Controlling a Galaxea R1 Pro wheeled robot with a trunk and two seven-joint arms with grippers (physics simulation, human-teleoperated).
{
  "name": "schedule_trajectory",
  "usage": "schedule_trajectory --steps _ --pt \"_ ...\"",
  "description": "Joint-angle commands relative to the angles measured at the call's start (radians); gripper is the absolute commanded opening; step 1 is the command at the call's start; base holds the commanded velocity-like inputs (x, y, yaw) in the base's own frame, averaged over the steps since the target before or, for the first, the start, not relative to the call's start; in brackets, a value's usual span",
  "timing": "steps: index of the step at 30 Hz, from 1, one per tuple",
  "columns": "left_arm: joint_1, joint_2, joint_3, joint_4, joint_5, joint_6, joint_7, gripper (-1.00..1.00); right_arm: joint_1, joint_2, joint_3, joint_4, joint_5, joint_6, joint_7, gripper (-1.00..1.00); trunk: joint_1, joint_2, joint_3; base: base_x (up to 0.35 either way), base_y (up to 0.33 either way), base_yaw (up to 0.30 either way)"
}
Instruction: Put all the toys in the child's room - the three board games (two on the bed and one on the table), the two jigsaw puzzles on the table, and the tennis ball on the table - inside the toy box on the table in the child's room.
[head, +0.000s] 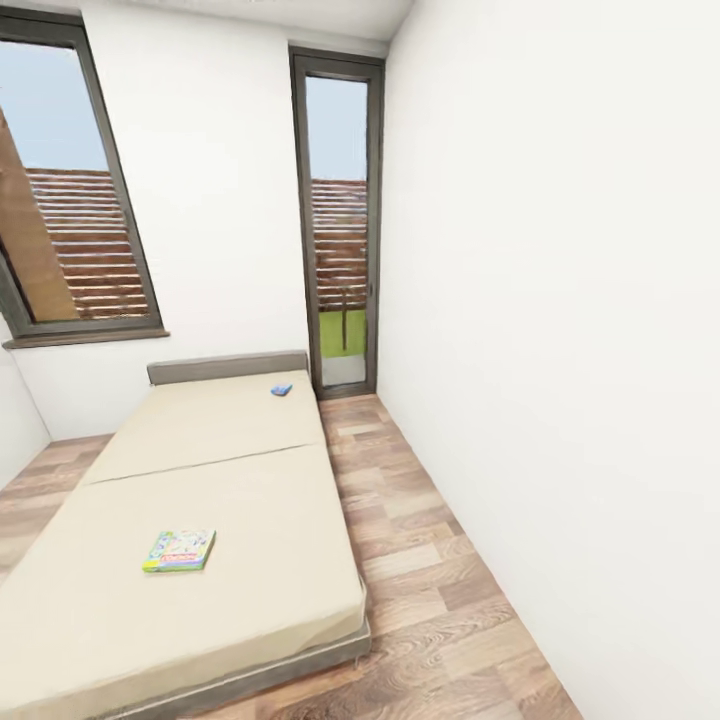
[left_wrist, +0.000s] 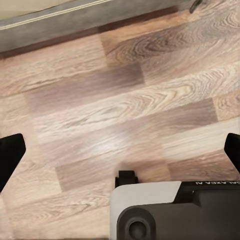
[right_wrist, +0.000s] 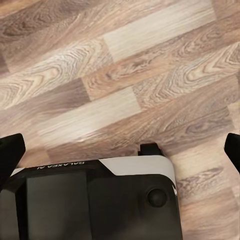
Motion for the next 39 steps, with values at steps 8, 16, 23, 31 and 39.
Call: schedule_trajectory --steps 8,16,23,31,39 --pt "0.000 0.000 0.001 -0.002 0.000 0.006 -0.004 1.00 0.000 0.001 -0.004 -0.003 -0.007 0.005 -0.002 1.00 0.000 -0.001 -0.001 0.000 0.000 0.292" --pt "0.000 0.000 0.000 -0.002 0.000 0.006 -0.004 1.00 0.001 0.002 -0.004 -0.003 -0.007 0.005 -0.002 1.00 0.000 -0.001 -0.001 0.000 0.000 0.292" --pt "0.000 0.000 0.000 -0.002 0.000 0.006 -0.002 1.00 0.001 0.004 -0.004 -0.003 -0.007 0.004 -0.002 1.00 0.000 -0.001 -0.001 0.000 0.000 0.292" --pt "0.000 -0.001 0.000 -0.002 0.000 0.006 -0.002 1.00 0.001 0.005 -0.004 -0.003 -0.007 0.004 -0.002 1.00 0.000 -0.001 -0.001 0.000 0.000 0.292" --pt "0.000 -0.001 0.001 -0.002 0.000 0.006 -0.002 1.00 0.000 0.005 -0.004 -0.003 -0.007 0.004 -0.002 1.00 0.000 -0.001 -0.001 0.000 0.000 0.292"
